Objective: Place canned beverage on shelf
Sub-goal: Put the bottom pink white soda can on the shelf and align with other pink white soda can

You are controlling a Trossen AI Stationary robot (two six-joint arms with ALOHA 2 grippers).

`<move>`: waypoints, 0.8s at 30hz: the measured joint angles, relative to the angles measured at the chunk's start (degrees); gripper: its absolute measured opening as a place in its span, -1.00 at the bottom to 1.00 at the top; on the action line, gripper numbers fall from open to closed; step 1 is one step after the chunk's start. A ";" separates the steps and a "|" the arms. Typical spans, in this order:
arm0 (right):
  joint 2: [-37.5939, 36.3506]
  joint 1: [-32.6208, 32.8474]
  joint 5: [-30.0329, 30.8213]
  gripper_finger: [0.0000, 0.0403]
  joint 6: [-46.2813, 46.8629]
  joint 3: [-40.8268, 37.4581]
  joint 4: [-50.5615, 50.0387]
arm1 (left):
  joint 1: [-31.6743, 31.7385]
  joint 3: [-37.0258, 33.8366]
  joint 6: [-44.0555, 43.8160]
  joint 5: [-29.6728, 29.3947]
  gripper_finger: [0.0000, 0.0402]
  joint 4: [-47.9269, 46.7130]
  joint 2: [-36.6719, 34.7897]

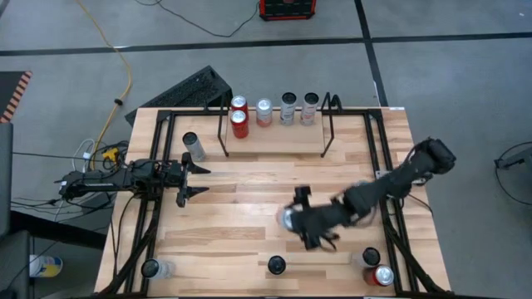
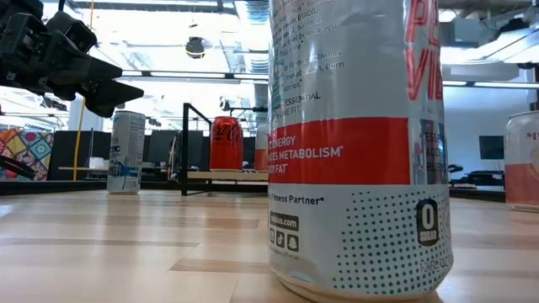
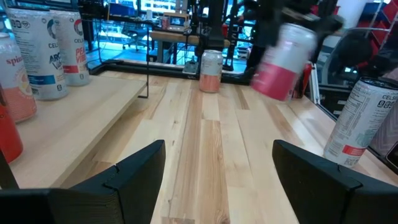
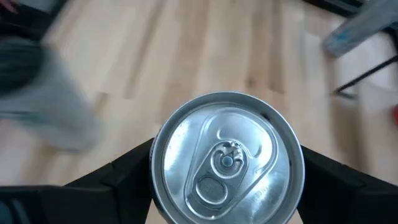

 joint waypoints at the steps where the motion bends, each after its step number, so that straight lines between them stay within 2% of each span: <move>1: -0.14 -2.30 -1.34 0.62 -2.77 0.00 0.19 | 0.01 0.00 0.01 0.01 0.40 0.00 0.00; 8: 0.76 -21.55 -16.72 0.62 -17.82 0.02 8.52 | 0.01 0.00 0.00 0.01 0.40 0.00 0.00; 16: 0.85 -40.33 -30.92 0.62 -23.77 0.02 11.80 | 0.02 0.00 0.00 0.01 0.40 0.00 -0.02; 20: 2.94 -47.06 -37.57 0.62 -23.77 0.04 13.15 | 0.02 0.00 0.00 0.02 0.40 0.00 0.00; 24: 5.81 -50.26 -38.38 0.62 -27.01 0.02 13.36 | 0.01 0.00 0.01 0.00 0.40 0.00 0.00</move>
